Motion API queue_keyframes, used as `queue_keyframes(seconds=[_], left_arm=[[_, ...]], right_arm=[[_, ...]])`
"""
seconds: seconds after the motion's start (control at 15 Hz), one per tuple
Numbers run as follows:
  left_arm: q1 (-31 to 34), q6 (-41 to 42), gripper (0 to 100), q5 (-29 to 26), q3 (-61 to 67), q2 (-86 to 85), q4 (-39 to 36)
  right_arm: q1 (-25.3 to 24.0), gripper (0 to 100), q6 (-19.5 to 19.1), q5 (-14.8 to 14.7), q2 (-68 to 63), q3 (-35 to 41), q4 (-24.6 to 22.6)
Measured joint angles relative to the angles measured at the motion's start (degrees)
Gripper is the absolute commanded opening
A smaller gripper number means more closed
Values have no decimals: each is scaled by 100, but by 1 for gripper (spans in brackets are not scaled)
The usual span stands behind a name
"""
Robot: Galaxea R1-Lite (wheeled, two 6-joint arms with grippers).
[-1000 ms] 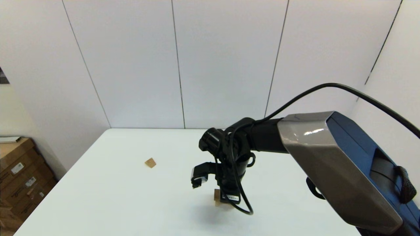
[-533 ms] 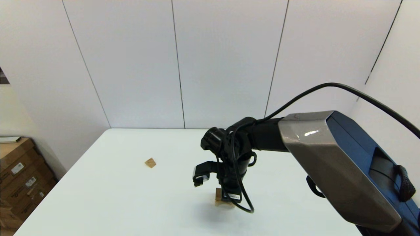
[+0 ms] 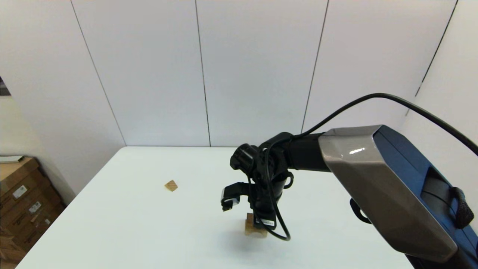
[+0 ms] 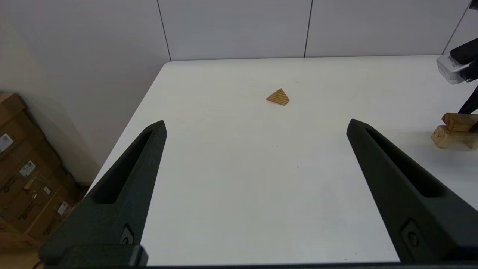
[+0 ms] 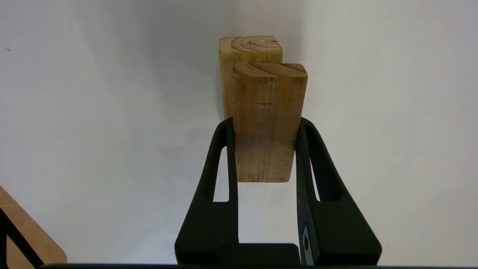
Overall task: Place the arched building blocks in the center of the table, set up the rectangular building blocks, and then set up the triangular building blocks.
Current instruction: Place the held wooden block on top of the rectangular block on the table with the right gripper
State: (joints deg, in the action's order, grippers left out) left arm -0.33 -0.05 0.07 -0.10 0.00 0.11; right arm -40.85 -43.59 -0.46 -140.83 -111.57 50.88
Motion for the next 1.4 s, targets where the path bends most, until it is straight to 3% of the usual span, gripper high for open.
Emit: queue_keyframes(seconds=[1.4], left_arm=[[0, 0, 100, 0, 0, 0, -1]], right_arm=[[-88, 0, 2, 17, 0, -6, 94]])
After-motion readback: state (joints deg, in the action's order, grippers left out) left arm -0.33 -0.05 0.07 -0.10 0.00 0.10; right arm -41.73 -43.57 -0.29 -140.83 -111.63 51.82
